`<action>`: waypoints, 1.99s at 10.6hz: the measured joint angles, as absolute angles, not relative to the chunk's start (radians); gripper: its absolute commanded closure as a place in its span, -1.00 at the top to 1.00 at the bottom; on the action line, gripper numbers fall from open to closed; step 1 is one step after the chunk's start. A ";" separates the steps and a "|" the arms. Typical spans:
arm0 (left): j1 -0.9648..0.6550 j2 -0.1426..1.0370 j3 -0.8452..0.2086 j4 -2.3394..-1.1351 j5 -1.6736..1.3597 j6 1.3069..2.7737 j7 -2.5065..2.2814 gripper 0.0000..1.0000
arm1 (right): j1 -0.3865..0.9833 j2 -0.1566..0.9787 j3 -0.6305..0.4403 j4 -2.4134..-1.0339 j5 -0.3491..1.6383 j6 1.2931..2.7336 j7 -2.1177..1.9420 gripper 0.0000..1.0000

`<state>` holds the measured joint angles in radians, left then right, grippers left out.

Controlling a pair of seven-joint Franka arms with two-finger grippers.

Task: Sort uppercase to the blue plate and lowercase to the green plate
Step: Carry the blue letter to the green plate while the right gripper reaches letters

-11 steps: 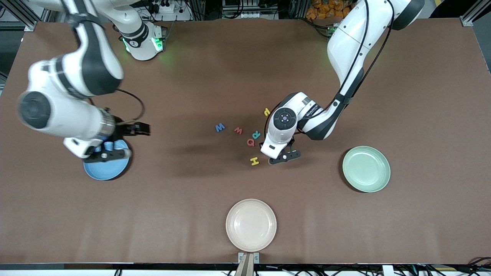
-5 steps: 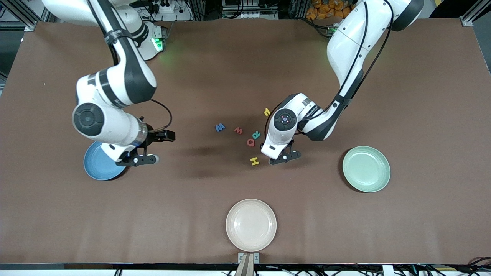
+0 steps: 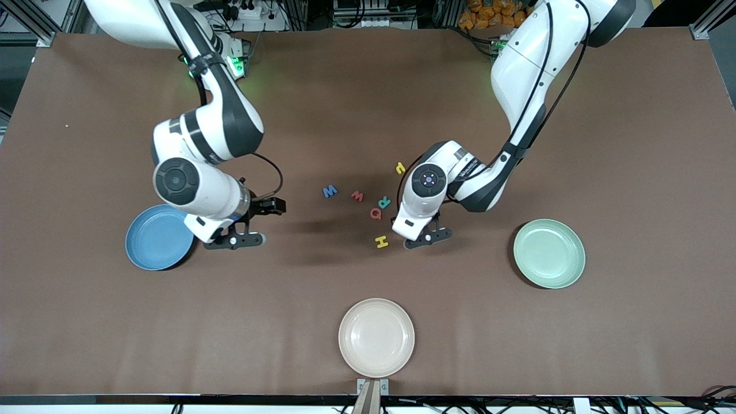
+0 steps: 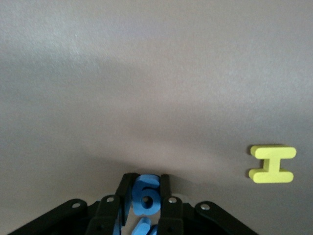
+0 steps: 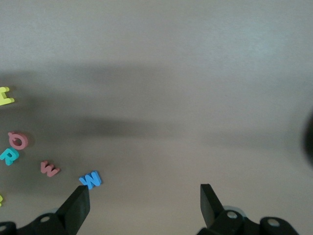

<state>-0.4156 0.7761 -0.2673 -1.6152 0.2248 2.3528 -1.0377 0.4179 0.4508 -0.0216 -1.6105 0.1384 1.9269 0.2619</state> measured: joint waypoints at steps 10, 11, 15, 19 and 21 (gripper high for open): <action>-0.160 0.591 -0.260 -1.593 0.236 2.203 -0.547 -1.00 | 0.631 0.564 -0.021 -1.599 0.139 2.092 0.537 1.00; -0.114 0.587 -0.260 -1.595 0.236 2.190 -0.455 -1.00 | 0.646 0.581 -0.022 -1.584 0.139 2.095 0.584 1.00; 0.053 0.613 -0.260 -1.631 0.236 2.186 -0.181 -1.00 | 0.678 0.643 -0.021 -1.533 0.139 2.095 0.779 1.00; 0.089 0.676 -0.261 -1.647 0.236 2.189 -0.158 0.73 | 0.705 0.677 -0.021 -1.499 0.139 2.125 0.853 1.00; 0.091 0.681 -0.261 -1.647 0.236 2.195 -0.153 1.00 | 0.725 0.705 -0.021 -1.476 0.135 2.173 0.853 1.00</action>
